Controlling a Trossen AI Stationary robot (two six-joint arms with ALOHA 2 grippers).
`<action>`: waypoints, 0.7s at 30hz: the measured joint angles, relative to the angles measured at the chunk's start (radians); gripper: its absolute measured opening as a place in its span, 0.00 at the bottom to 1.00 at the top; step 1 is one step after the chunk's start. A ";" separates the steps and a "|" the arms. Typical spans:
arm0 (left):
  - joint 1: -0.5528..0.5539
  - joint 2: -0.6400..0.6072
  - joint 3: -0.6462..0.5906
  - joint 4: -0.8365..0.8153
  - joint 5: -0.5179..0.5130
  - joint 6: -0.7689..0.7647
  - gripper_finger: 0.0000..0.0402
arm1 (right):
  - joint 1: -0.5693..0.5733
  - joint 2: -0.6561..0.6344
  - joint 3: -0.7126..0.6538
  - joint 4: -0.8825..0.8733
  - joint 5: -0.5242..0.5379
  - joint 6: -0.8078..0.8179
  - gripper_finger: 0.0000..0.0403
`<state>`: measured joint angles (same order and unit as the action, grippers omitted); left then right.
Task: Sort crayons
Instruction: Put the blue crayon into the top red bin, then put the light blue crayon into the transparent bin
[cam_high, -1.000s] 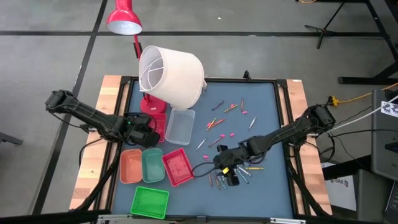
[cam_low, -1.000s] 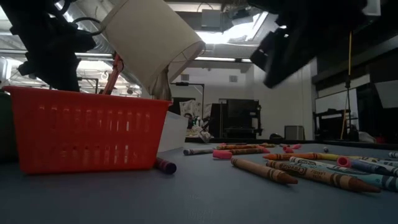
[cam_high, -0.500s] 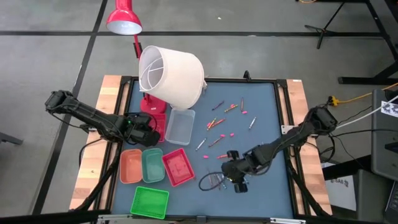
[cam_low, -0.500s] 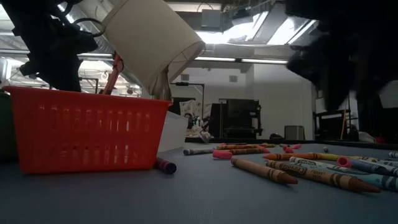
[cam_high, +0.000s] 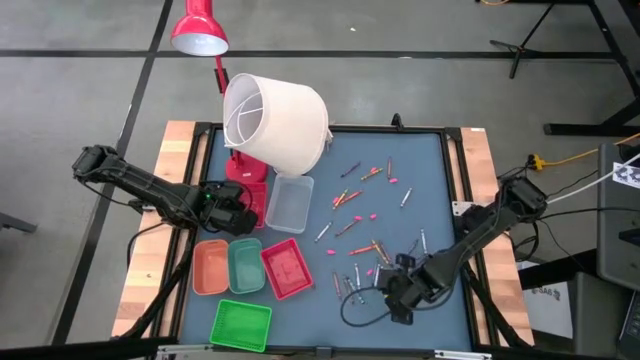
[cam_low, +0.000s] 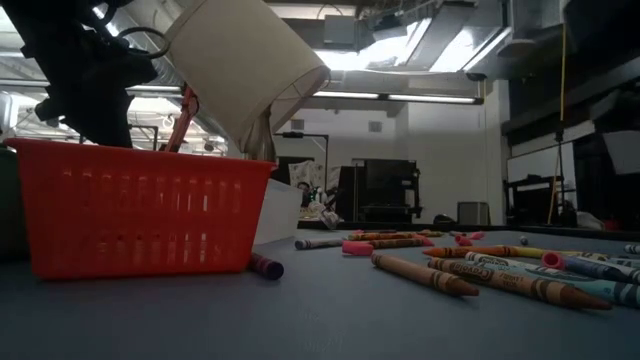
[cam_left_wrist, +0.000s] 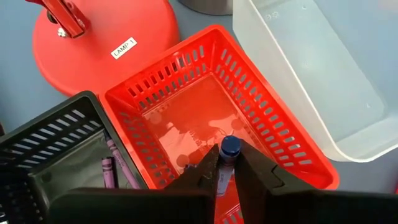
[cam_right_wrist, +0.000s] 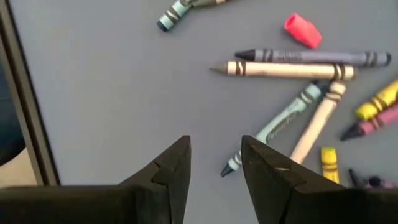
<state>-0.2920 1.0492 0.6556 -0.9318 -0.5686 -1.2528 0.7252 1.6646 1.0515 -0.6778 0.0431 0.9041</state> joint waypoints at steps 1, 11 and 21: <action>0.000 0.000 0.000 0.000 0.000 0.004 0.07 | 0.009 0.000 0.000 -0.007 0.010 0.027 0.35; 0.000 0.000 0.000 0.000 0.000 0.005 0.21 | 0.079 0.000 0.000 -0.043 0.099 0.194 0.35; 0.000 0.000 0.000 0.014 0.000 0.005 0.25 | 0.086 0.016 0.000 -0.056 0.183 0.304 0.35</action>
<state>-0.2920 1.0492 0.6556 -0.9176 -0.5682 -1.2483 0.8116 1.6804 1.0515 -0.7339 0.2262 1.2083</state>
